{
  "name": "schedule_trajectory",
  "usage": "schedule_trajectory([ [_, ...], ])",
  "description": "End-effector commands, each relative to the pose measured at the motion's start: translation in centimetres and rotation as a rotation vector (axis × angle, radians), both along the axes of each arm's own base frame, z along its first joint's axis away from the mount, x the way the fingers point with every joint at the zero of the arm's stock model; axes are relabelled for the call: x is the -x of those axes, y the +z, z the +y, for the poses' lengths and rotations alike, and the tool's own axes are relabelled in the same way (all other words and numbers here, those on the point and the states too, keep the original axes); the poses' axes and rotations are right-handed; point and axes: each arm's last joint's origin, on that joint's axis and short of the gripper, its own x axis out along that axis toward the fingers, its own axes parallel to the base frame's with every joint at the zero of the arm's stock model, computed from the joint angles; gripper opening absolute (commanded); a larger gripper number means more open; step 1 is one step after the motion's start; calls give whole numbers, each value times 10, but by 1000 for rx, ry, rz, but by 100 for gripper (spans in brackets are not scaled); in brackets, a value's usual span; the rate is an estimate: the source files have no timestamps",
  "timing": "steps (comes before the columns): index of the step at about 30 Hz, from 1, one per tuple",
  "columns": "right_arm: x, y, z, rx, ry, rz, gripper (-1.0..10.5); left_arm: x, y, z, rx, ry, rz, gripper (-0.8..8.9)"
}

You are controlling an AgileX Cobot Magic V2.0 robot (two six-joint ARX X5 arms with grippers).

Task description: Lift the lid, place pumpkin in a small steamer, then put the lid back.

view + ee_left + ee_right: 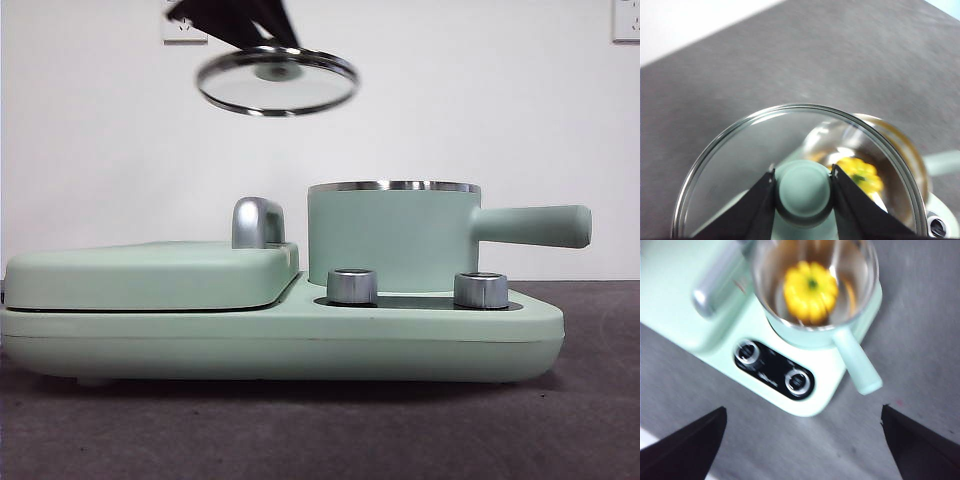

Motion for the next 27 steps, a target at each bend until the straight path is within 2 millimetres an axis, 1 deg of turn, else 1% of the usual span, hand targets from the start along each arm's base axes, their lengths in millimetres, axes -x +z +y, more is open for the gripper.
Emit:
schedule_trajectory([
  [1,21,-10,-11,-96,-32,-31,491,3,0,-19,-8,-77,-45,16],
  [5,49,-28,-30,-178,-16,-102,491,10,-9,-42,-42,-163,-55,16],
  [9,68,-42,-47,-204,-13,-135,491,14,-18,-59,-68,-224,-56,16],
  [11,79,-46,-56,-232,-11,-167,491,14,-26,-69,-79,-248,-49,16],
  [15,96,-44,-71,-283,-3,-234,490,9,-44,-90,-101,-303,-67,16],
  [18,102,-43,-76,-300,0,-257,490,5,-48,-95,-90,-306,-95,16],
  [23,102,-43,-76,-303,-3,-255,490,-2,-47,-90,-81,-288,-111,16],
  [27,102,-43,-76,-305,-5,-254,490,-7,-55,-91,-79,-303,-97,16],
])
